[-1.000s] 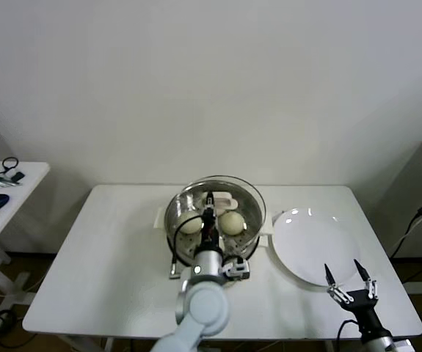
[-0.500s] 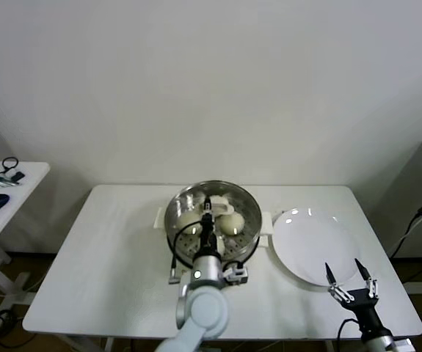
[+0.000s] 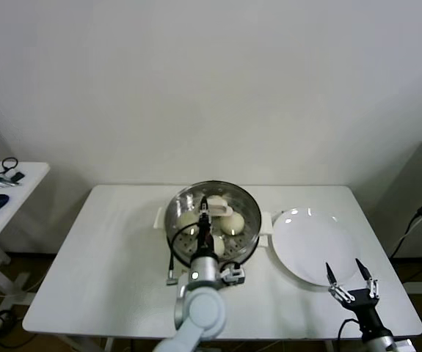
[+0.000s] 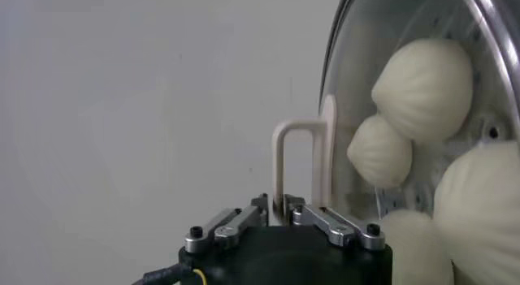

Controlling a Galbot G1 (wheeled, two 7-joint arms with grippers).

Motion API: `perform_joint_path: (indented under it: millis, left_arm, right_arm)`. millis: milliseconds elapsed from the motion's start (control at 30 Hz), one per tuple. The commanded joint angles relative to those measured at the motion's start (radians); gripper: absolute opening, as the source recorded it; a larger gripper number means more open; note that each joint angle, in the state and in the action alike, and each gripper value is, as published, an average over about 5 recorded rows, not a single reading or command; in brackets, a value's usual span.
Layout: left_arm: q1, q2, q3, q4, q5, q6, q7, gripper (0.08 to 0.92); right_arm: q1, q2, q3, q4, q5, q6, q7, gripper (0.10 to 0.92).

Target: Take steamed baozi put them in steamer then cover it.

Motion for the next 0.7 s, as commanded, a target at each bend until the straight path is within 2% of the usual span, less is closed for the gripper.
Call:
perform_joint_path:
  millis: [33,233,467,567,700]
  left_arm:
    - [0.002,-0.003,-0.002,0.002,-0.015,0.004,-0.001,0.251]
    - [0.005,0.020,0.006,-0.044,-0.044,0.008,0.011,0.450]
    - [0.038,0.075,0.051,-0.210,-0.130,0.014,0.045,0.649]
    - [0.066,0.101,0.069,-0.274,-0.191,0.008,0.010,0.735]
    - [0.112,0.143,0.048,-0.355,-0.370,-0.057,-0.102,0.812]
  right_arm:
    - [0.000,-0.001,-0.001,0.003,-0.001,-0.004,-0.005,0.823]
    - [-0.001,-0.002,-0.006,0.004,-0.003,-0.019,-0.013,0.823]
    - [-0.004,-0.005,-0.016,0.022,0.028,-0.089,0.033,0.823]
    - [-0.011,-0.013,-0.020,0.035,0.033,-0.117,0.056,0.823]
    - [-0.017,-0.015,-0.011,0.044,0.035,-0.100,0.064,0.823]
